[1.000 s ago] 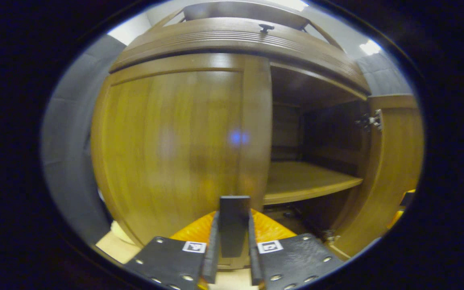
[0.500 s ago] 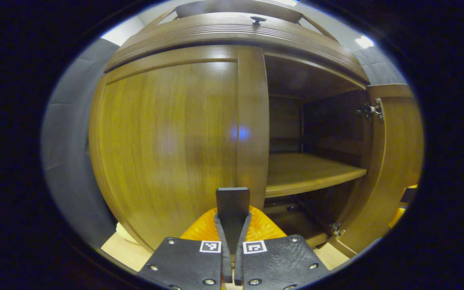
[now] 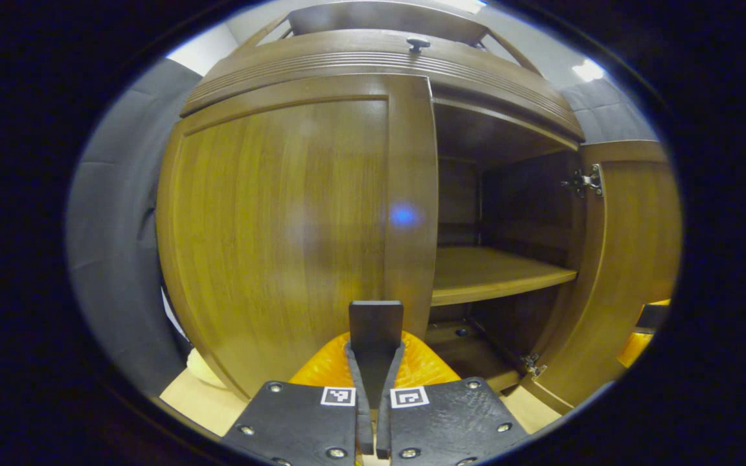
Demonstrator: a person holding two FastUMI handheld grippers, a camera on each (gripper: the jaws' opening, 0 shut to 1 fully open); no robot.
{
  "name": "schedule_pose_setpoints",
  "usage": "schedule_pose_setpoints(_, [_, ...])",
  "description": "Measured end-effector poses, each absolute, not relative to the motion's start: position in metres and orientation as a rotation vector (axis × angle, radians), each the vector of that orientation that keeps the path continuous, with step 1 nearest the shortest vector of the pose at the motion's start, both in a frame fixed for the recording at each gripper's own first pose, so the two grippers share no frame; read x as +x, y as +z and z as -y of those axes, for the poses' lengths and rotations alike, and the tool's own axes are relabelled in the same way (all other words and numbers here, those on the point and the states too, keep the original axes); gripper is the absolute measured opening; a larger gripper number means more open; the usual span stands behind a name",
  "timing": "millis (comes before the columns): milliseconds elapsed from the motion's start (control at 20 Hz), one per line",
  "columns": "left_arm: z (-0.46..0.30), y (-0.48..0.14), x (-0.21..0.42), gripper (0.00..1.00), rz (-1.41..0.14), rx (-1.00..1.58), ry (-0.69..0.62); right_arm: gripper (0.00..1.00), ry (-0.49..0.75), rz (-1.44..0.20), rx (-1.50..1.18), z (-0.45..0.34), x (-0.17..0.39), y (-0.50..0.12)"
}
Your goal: Open the right door of the double-door shoe cabinet with the right hand, and open the left door with the left hand.
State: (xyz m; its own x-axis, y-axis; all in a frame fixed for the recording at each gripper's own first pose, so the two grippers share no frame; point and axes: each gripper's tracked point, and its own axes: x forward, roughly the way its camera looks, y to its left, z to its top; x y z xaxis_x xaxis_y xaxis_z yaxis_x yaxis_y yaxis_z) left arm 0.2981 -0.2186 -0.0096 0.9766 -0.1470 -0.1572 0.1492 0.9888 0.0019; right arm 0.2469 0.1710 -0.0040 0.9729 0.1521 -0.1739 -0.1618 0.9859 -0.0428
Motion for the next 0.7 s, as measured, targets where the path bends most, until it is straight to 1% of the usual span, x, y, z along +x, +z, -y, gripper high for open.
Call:
schedule_pose_setpoints(250, [0.220,-0.013,0.299,0.05,-0.157,0.006,-0.168,0.96,0.130,-0.189,-0.047,-0.176,0.229,-0.010])
schedule_pose_setpoints(450, [0.222,-0.012,0.298,0.05,-0.137,-0.004,-0.184,0.96,0.094,-0.170,-0.047,-0.180,0.211,-0.012])
schedule_pose_setpoints(500, [0.221,-0.011,0.298,0.05,-0.129,-0.006,-0.187,0.99,0.084,-0.162,-0.048,-0.180,0.206,-0.012])
schedule_pose_setpoints(550, [0.221,-0.009,0.297,0.05,-0.122,-0.009,-0.190,0.96,0.074,-0.155,-0.046,-0.181,0.202,-0.011])
schedule_pose_setpoints(700, [0.221,-0.008,0.297,0.05,-0.110,-0.012,-0.189,0.96,0.059,-0.145,-0.031,-0.183,0.186,-0.008])
